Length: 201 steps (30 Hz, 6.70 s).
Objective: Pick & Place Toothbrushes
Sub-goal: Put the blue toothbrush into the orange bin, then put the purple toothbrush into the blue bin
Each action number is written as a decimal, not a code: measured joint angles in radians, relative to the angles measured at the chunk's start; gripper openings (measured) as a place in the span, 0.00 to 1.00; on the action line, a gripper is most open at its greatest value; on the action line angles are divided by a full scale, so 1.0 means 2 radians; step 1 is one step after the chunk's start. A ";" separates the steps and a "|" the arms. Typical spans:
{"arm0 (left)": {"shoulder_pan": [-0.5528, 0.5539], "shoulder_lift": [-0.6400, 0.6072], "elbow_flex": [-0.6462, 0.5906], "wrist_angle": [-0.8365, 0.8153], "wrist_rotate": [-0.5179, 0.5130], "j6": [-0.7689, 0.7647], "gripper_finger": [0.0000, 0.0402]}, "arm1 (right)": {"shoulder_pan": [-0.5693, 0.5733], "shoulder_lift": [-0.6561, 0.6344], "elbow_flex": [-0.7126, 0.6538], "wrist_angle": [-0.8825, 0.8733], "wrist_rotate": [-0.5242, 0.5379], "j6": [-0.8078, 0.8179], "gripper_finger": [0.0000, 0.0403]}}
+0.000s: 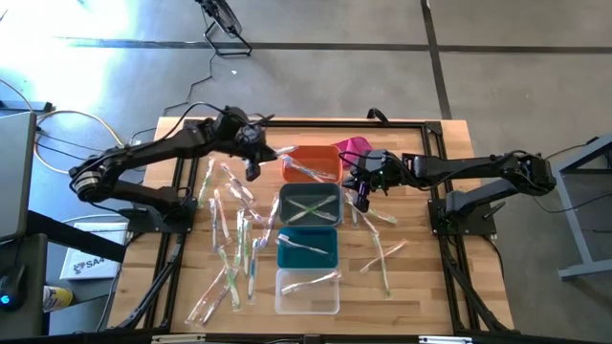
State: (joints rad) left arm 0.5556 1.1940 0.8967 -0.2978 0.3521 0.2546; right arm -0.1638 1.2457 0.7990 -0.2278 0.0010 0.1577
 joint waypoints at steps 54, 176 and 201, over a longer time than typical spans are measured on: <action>-0.044 0.214 0.000 0.330 -0.024 -0.091 0.11 | 0.000 0.000 0.000 0.005 0.000 -0.003 0.01; -0.208 -0.017 0.000 -0.114 -0.117 -0.023 0.00 | 0.000 0.000 0.000 0.012 0.000 0.000 0.01; -0.214 -0.017 0.000 -0.295 -0.284 -0.118 0.00 | 0.000 0.000 0.000 0.014 0.000 -0.002 0.01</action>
State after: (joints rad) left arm 0.1274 1.1603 0.8963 -0.8874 -0.2165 0.0188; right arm -0.1637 1.2457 0.7990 -0.1994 0.0003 0.1531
